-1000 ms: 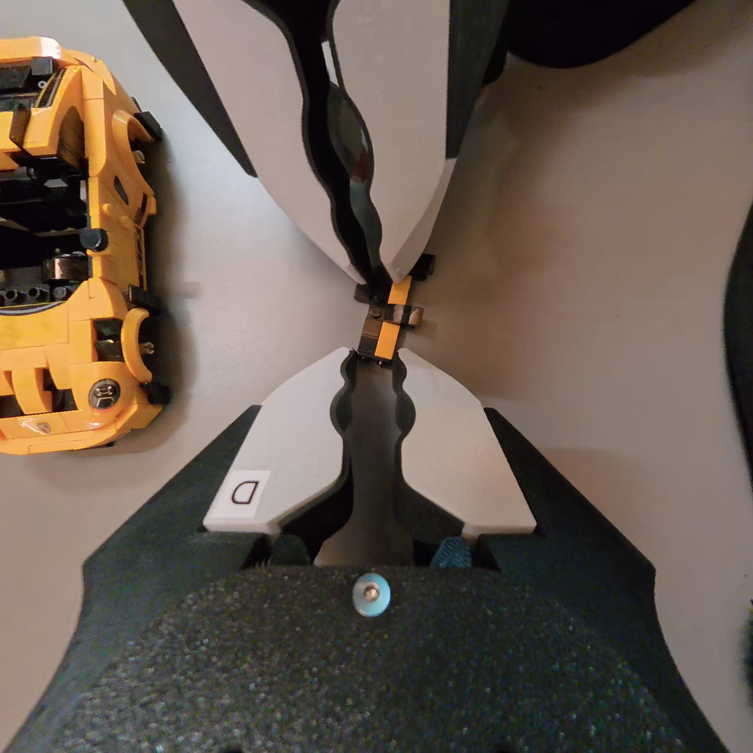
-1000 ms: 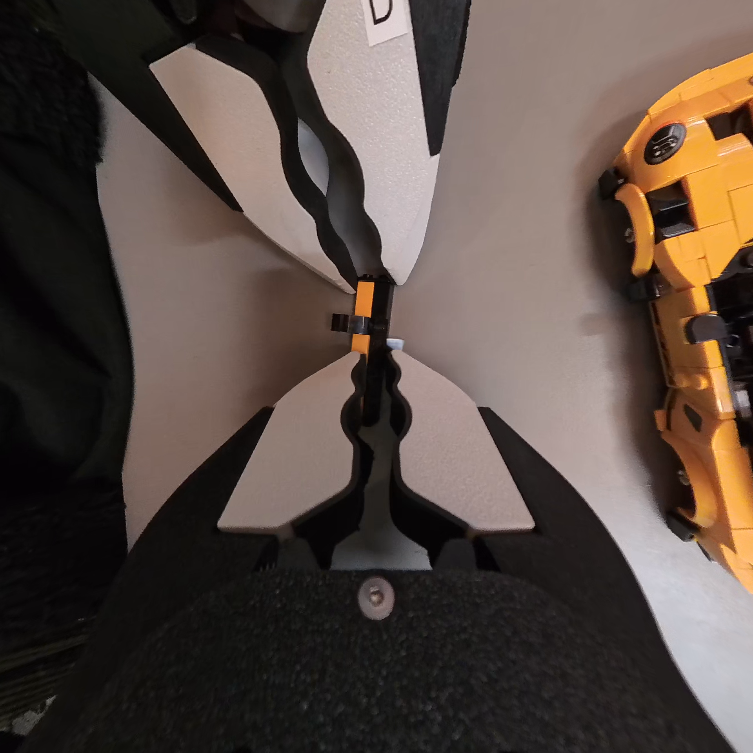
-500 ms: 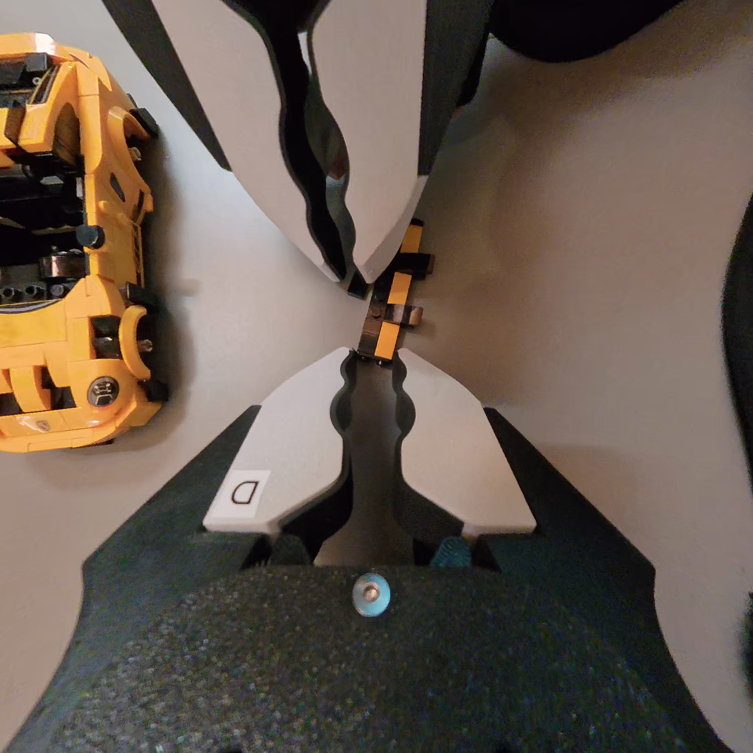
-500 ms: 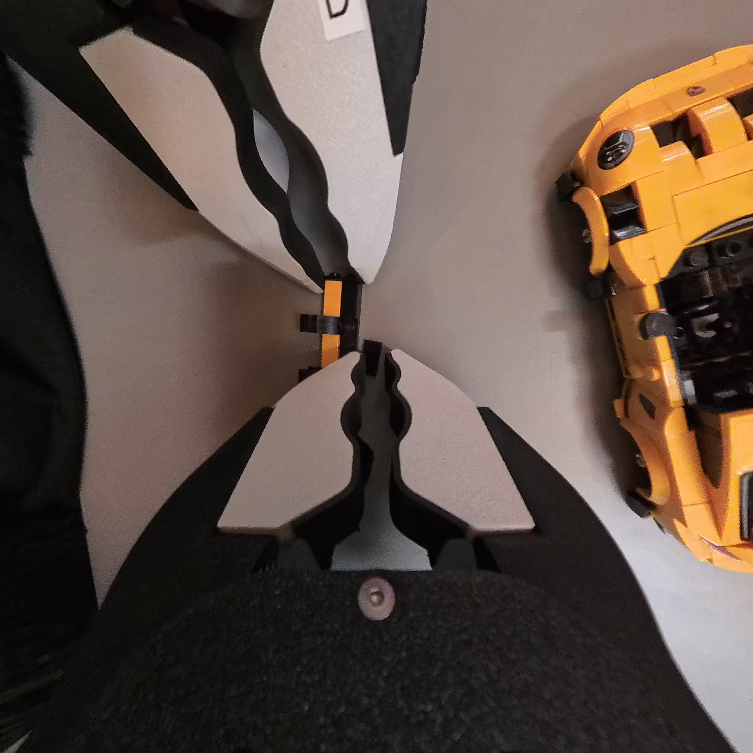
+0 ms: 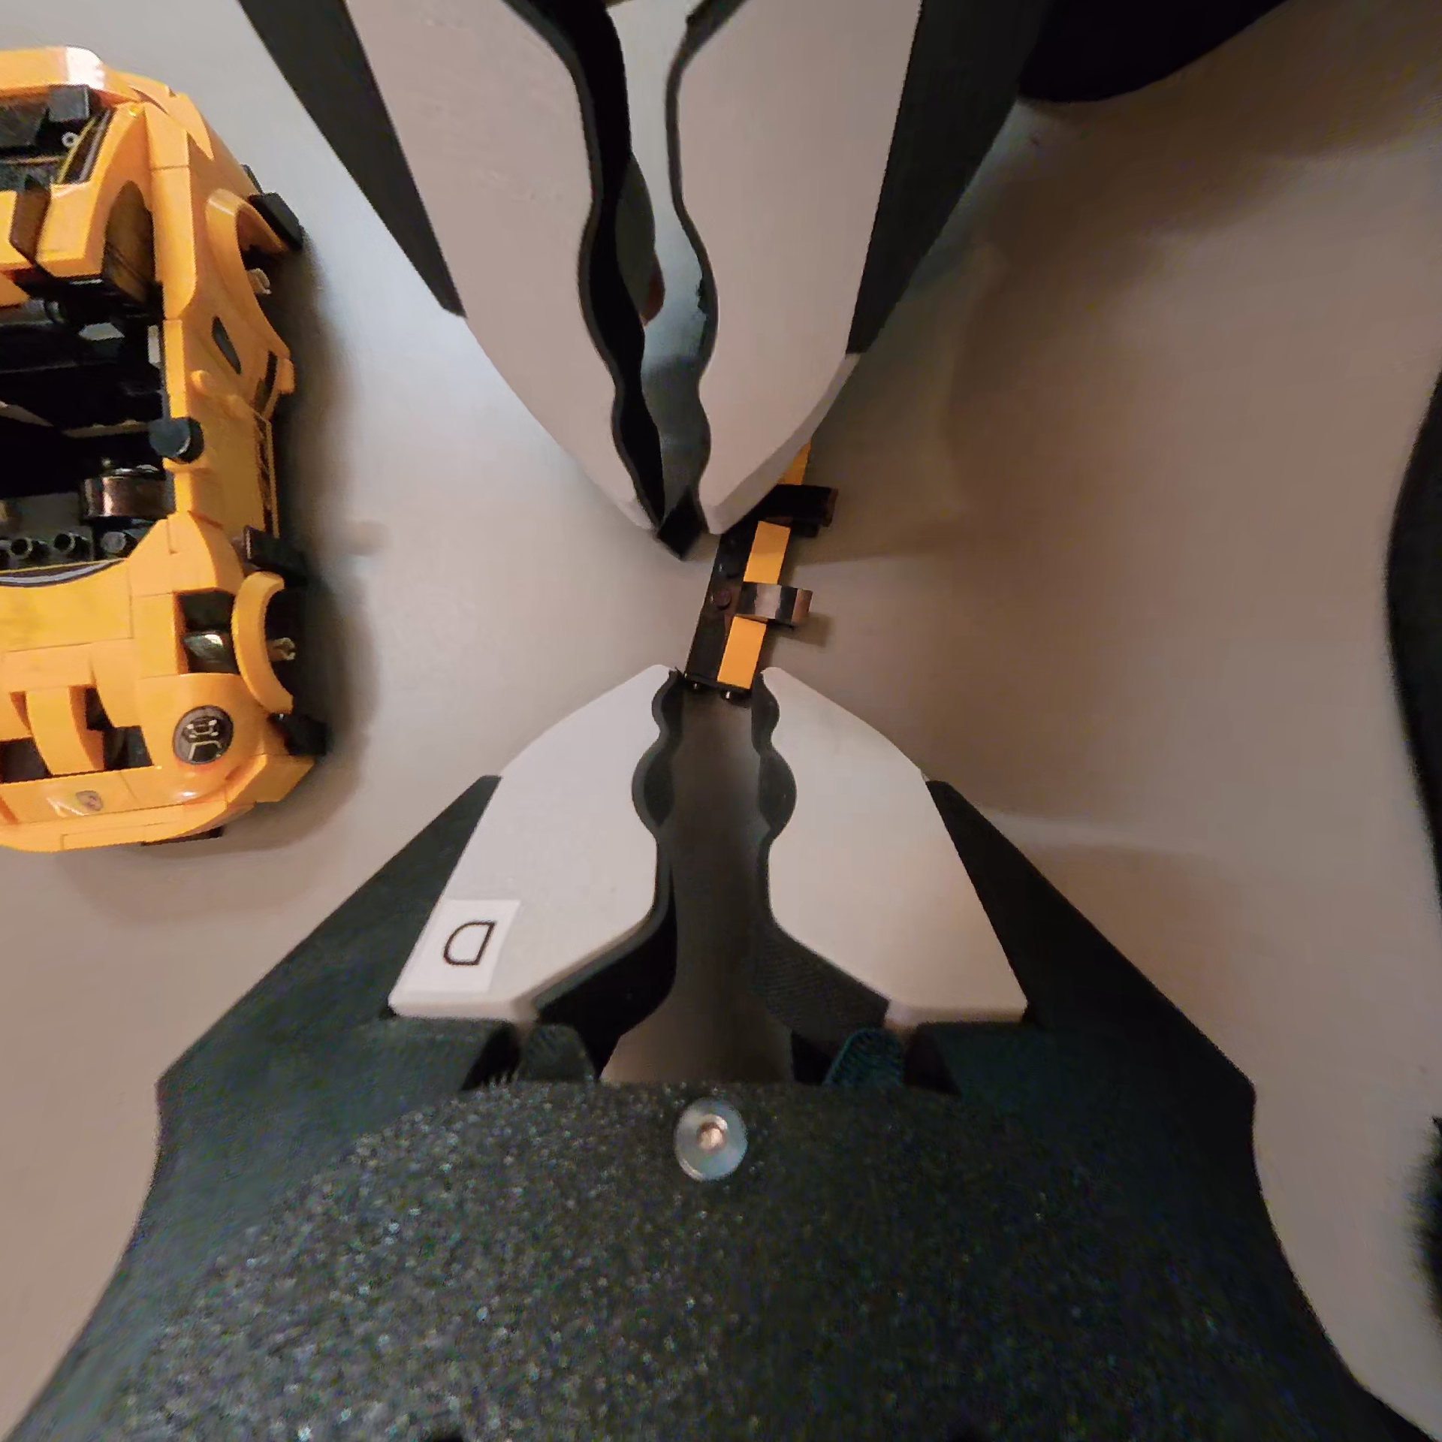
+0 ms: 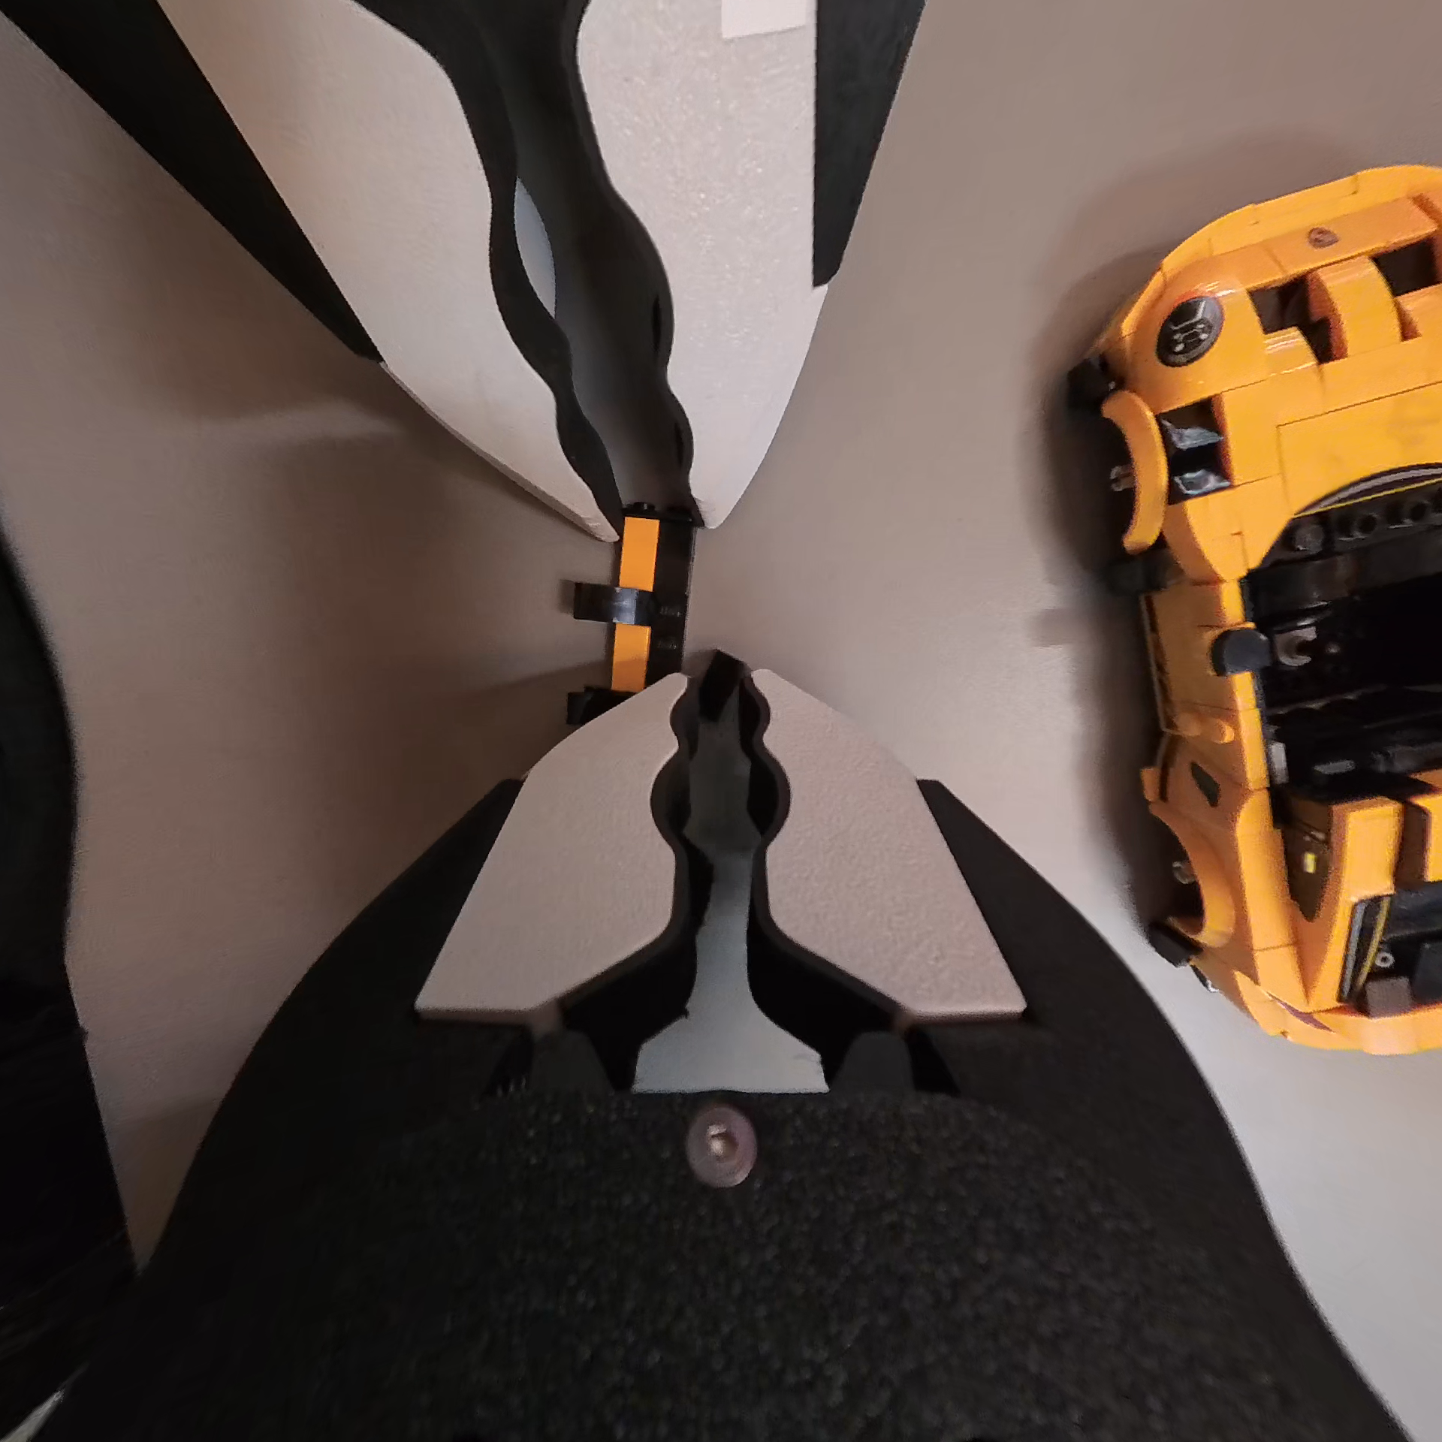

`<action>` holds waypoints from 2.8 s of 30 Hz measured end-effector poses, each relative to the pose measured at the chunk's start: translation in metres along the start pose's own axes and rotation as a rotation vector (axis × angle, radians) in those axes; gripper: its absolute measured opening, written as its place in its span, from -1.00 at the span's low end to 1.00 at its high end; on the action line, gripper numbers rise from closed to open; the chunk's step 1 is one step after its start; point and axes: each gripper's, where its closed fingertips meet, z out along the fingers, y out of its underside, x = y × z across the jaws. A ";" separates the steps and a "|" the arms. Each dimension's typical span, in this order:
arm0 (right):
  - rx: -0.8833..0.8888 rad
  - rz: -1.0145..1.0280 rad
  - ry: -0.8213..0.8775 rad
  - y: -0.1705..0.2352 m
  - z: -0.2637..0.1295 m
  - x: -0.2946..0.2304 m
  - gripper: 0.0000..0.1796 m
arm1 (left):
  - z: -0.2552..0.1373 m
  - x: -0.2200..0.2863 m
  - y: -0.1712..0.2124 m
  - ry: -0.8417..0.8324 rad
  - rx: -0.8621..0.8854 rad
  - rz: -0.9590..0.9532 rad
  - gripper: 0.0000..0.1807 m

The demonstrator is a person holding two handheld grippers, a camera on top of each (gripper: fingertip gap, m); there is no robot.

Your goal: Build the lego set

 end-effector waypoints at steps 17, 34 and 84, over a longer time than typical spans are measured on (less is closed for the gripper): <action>0.051 0.077 -0.134 -0.006 -0.009 -0.013 -0.97 | 0.000 0.000 0.000 -0.001 0.000 -0.003 -0.82; 0.067 0.135 -0.261 -0.005 -0.005 -0.014 -0.91 | -0.001 0.000 0.001 -0.009 -0.004 0.008 -0.82; 0.059 0.198 -0.083 -0.013 0.001 -0.016 -0.92 | -0.006 -0.003 0.006 -0.042 -0.016 0.072 -0.82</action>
